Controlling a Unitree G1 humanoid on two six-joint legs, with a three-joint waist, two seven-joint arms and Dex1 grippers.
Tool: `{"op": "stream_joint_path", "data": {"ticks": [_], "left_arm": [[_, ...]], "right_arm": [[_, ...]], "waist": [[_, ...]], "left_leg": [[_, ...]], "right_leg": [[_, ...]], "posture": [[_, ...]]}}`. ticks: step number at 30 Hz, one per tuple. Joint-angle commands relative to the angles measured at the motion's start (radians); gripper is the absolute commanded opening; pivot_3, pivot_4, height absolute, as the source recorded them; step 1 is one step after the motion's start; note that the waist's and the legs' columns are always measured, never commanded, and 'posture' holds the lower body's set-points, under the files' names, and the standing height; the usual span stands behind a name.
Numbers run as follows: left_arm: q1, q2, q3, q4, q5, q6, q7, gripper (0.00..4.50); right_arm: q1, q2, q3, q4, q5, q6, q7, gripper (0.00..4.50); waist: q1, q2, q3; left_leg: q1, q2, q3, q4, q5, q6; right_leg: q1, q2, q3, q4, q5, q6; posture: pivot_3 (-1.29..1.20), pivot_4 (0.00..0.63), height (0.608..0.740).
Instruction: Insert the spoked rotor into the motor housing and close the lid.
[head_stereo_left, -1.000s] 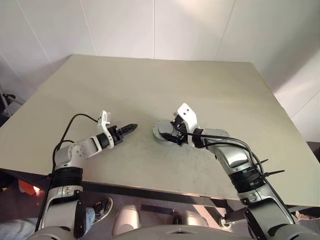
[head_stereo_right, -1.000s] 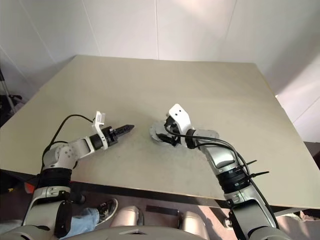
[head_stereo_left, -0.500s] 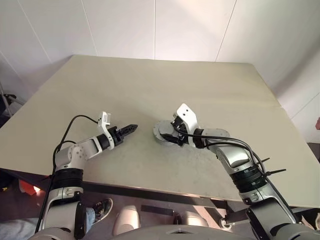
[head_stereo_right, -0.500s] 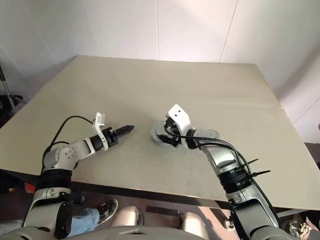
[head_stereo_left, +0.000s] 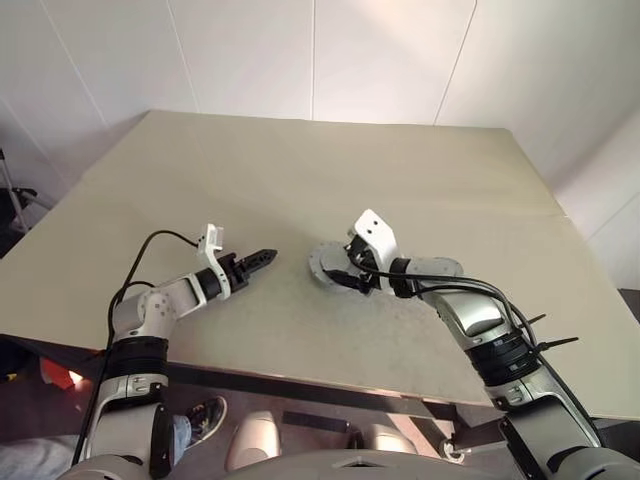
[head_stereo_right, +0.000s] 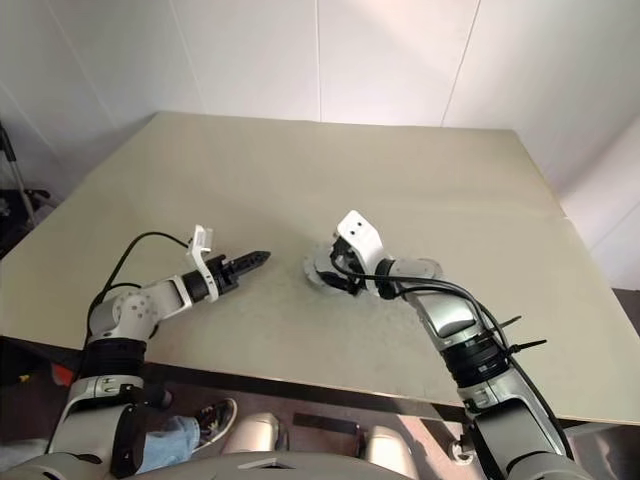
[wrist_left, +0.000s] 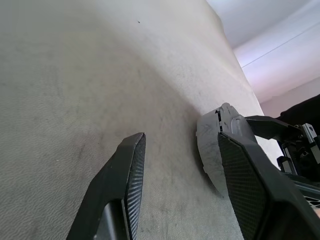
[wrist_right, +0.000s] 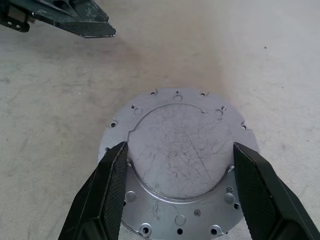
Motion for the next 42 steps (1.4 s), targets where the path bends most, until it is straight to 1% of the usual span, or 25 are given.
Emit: {"op": "stream_joint_path", "data": {"ticks": [1,10,16,28,34,42], "left_arm": [[-0.006,-0.001,0.001,-0.043,-0.015,-0.001,-0.004,2.44],[-0.007,-0.011,0.003,-0.052,-0.021,0.007,0.007,2.44],[-0.042,-0.06,0.03,-0.043,-0.051,0.034,0.058,2.44],[-0.057,-0.125,0.009,-0.046,-0.057,0.051,0.097,2.44],[-0.049,-0.132,-0.002,-0.042,-0.048,0.047,0.099,2.44],[-0.052,-0.124,-0.008,-0.033,-0.042,0.042,0.094,2.44]], "right_arm": [[0.077,-0.057,0.041,0.059,-0.047,0.092,0.015,3.16],[0.079,-0.062,0.041,0.023,-0.04,0.148,0.012,3.16],[0.088,-0.076,0.051,0.0,-0.039,0.184,0.015,3.16],[0.108,-0.144,0.054,-0.09,-0.027,0.209,0.047,3.16],[0.074,-0.124,0.02,-0.128,0.002,0.228,0.034,3.16],[-0.003,-0.043,-0.044,-0.174,0.054,0.296,-0.004,3.16]], "waist": [[0.001,0.0,-0.001],[0.004,0.001,-0.001],[0.011,0.001,-0.002],[0.031,0.002,-0.004],[0.031,0.002,-0.004],[0.023,0.002,-0.004]], "left_leg": [[0.0,0.0,0.0,0.0,0.0,0.0],[-0.001,-0.002,0.0,-0.001,0.0,0.0],[-0.001,-0.004,0.0,-0.001,-0.001,0.001],[-0.002,-0.008,0.0,-0.002,-0.003,0.004],[-0.003,-0.013,0.0,-0.002,-0.005,0.008],[-0.009,-0.013,0.0,-0.001,-0.005,0.007]], "right_leg": [[0.0,0.0,0.0,0.0,0.0,0.0],[0.0,-0.001,0.0,-0.002,-0.001,0.002],[0.001,-0.004,0.0,-0.003,-0.002,0.003],[0.001,-0.008,0.0,-0.003,-0.005,0.008],[0.001,-0.012,0.0,-0.003,-0.006,0.011],[-0.005,-0.012,0.0,-0.002,-0.006,0.011]], "posture": [[0.0,0.0,0.74],[0.0,0.0,0.74],[0.0,0.0,0.74],[0.0,0.0,0.74],[0.0,0.0,0.74],[0.0,0.0,0.74]]}}
